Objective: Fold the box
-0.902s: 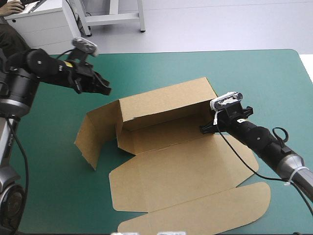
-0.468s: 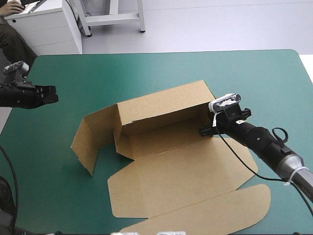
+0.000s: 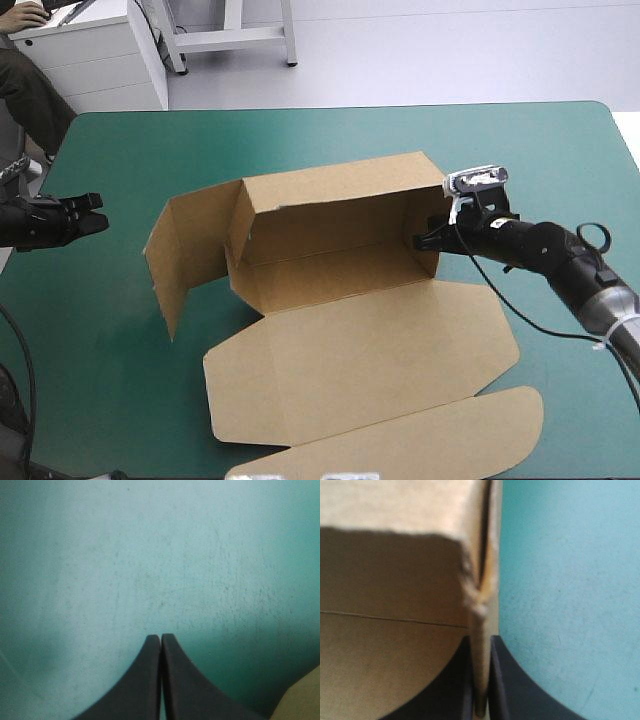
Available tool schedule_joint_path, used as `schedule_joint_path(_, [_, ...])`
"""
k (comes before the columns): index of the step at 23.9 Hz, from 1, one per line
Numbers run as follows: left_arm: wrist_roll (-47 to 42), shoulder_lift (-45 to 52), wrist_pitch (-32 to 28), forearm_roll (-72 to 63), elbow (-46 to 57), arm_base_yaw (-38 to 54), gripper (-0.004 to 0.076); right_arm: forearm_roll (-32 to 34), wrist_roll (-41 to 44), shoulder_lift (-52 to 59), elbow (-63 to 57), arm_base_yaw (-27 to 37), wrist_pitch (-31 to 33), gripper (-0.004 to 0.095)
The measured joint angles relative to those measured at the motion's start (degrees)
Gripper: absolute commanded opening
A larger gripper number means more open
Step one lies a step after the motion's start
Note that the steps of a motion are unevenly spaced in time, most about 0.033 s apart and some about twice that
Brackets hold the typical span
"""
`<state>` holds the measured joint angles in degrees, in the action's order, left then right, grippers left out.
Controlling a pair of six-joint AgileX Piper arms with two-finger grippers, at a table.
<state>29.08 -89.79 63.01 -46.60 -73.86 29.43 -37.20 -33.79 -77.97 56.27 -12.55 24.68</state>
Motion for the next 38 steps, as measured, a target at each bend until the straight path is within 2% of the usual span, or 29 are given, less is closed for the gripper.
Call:
schedule_joint_path(3, [0.95,0.0,-0.19,-0.12,0.2,0.0,-0.001,13.37,15.77,-1.8,6.96,0.57,9.46,0.0002])
schedule_joint_path(7, [1.07,0.0,-0.2,-0.4,0.2,0.0,-0.001,22.26,26.75,-4.08,15.51,0.57,21.61,0.0002])
schedule_joint_path(13, [1.11,0.0,-0.14,-0.8,0.2,0.0,-0.001,24.57,32.76,-5.08,24.48,0.57,33.11,0.0002])
schedule_joint_path(19, [1.18,0.0,-0.14,-1.1,0.24,0.0,-0.001,24.57,35.88,-7.47,25.92,0.57,40.89,0.0002])
schedule_joint_path(21, [1.25,0.0,-0.19,-1.25,0.24,0.0,-0.001,25.09,36.27,-11.52,25.92,0.57,44.56,0.0002])
schedule_joint_path(24, [1.25,0.0,-0.19,-1.25,0.24,0.0,-0.001,26.54,36.47,-14.33,26.47,0.57,43.23,0.0002])
schedule_joint_path(28, [1.25,0.0,-0.24,-1.31,0.24,0.0,-0.001,27.2,34.76,-18.76,26.78,0.57,34.18,0.0])
schedule_joint_path(31, [1.26,0.0,-0.3,-1.37,0.24,0.0,-0.001,27.14,33.33,-20.74,26.49,0.57,30.4,0.0021])
schedule_joint_path(33, [1.31,0.0,-0.36,-1.37,0.26,0.0,-0.001,26.97,31.48,-21.22,26.49,0.57,29.42,0.0129])
schedule_joint_path(35, [1.47,0.0,-0.54,-1.37,0.26,0.0,-0.001,27.1,29.64,-21.26,26.49,0.57,28.55,0.0346])
schedule_joint_path(38, [1.47,0.0,-0.84,-1.37,0.26,0.0,-0.001,27.67,28.67,-21.26,26.43,0.57,27.79,0.0582])
